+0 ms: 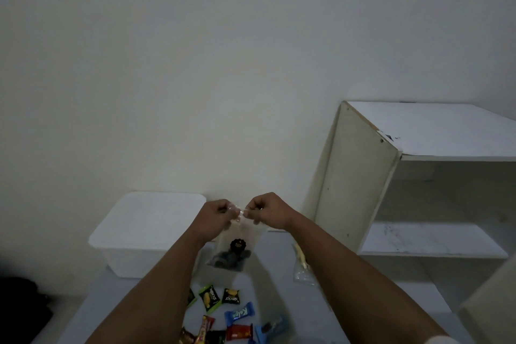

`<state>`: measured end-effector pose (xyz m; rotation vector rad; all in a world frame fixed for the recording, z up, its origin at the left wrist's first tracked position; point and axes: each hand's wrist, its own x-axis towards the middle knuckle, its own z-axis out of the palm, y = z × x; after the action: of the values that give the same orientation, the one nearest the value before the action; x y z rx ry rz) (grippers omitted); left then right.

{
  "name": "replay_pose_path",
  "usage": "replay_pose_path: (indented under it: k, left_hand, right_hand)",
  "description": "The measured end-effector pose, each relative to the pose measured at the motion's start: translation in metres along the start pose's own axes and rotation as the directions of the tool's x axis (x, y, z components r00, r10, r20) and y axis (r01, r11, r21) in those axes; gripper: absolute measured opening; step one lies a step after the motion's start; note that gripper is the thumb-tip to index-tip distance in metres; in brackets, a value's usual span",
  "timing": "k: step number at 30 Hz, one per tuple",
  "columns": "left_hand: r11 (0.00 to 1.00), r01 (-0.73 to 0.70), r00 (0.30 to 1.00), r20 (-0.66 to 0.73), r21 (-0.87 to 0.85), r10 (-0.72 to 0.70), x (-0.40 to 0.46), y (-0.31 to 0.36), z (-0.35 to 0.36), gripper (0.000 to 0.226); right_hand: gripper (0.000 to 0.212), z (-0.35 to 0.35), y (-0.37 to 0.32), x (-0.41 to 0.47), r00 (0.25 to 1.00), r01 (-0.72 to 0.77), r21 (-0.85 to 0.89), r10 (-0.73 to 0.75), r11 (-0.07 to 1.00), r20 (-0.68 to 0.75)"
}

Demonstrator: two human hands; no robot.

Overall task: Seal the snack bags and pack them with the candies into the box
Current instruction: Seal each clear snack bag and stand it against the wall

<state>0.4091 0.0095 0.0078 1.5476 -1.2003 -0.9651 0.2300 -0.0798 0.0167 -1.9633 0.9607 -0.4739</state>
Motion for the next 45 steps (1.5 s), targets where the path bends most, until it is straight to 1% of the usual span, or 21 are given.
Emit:
replay_pose_path:
  k: [2, 4, 6, 9, 12, 15, 19, 21, 23, 27, 30, 32, 35, 39, 45]
  left_hand:
    - [0.999, -0.005, 1.000, 0.007, -0.037, 0.005, 0.003, -0.002, -0.011, 0.018]
    - [0.997, 0.005, 1.000, 0.007, -0.072, -0.004, 0.005, -0.009, -0.022, 0.017]
    - [0.995, 0.022, 1.000, 0.001, -0.095, -0.022, 0.007, -0.016, -0.033, 0.017]
    - [0.987, 0.057, 0.998, 0.005, -0.153, -0.057, 0.009, -0.023, -0.043, 0.020]
    - [0.978, 0.083, 0.994, 0.082, -0.189, -0.069, 0.011, -0.029, -0.053, 0.021]
    - [0.986, 0.045, 0.994, 0.110, -0.161, -0.027, 0.011, -0.036, -0.060, 0.021]
    - [0.987, 0.009, 0.996, 0.091, -0.160, 0.005, 0.012, -0.041, -0.067, 0.018]
    - [0.982, 0.013, 0.997, 0.072, -0.186, 0.000, 0.013, -0.041, -0.072, 0.015]
    - [0.980, 0.012, 0.998, 0.067, -0.201, 0.001, 0.014, -0.040, -0.075, 0.012]
    - [0.972, 0.016, 0.997, 0.076, -0.233, 0.001, 0.017, -0.038, -0.079, 0.010]
    - [0.978, 0.006, 0.996, 0.093, -0.208, 0.013, 0.018, -0.035, -0.082, 0.013]
    - [0.976, 0.013, 0.994, 0.105, -0.216, 0.010, 0.018, -0.034, -0.084, 0.014]
    - [0.975, 0.018, 0.991, 0.132, -0.221, 0.012, 0.018, -0.034, -0.090, 0.019]
    - [0.980, 0.004, 0.989, 0.149, -0.200, 0.027, 0.021, -0.033, -0.093, 0.024]
    - [0.971, 0.014, 0.987, 0.158, -0.238, 0.024, 0.025, -0.034, -0.092, 0.022]
  right_hand:
    - [0.017, 0.006, -0.004, 0.003, 0.999, -0.026, 0.018, 0.026, 1.000, -0.025]
    - [0.016, 0.014, -0.010, 0.004, 0.998, -0.040, 0.044, 0.042, 0.998, -0.037]
    - [0.015, 0.025, -0.016, 0.005, 0.997, -0.049, 0.069, 0.053, 0.996, -0.061]
    - [0.019, 0.039, -0.023, 0.008, 0.991, -0.068, 0.084, 0.077, 0.994, -0.112]
    - [0.017, 0.052, -0.030, 0.010, 0.989, -0.062, 0.077, 0.072, 0.995, -0.129]
    - [0.019, 0.066, -0.035, 0.010, 0.985, -0.050, 0.075, 0.062, 0.996, -0.162]
    - [0.014, 0.077, -0.036, 0.007, 0.966, -0.063, 0.172, 0.103, 0.983, -0.239]
    - [0.012, 0.078, -0.038, 0.006, 0.962, -0.079, 0.230, 0.134, 0.970, -0.237]
    - [0.011, 0.078, -0.040, 0.005, 0.961, -0.090, 0.249, 0.150, 0.964, -0.233]
    - [0.011, 0.076, -0.046, 0.007, 0.957, -0.091, 0.210, 0.144, 0.973, -0.253]
    - [0.011, 0.078, -0.049, 0.009, 0.959, -0.077, 0.164, 0.118, 0.983, -0.256]
    - [0.012, 0.079, -0.050, 0.010, 0.955, -0.075, 0.166, 0.119, 0.983, -0.272]
    - [0.013, 0.078, -0.049, 0.010, 0.933, -0.081, 0.259, 0.164, 0.962, -0.320]
    - [0.030, 0.074, -0.048, 0.008, 0.910, -0.104, 0.377, 0.241, 0.920, -0.338]
    - [0.024, 0.070, -0.049, 0.004, 0.915, -0.135, 0.397, 0.268, 0.908, -0.301]
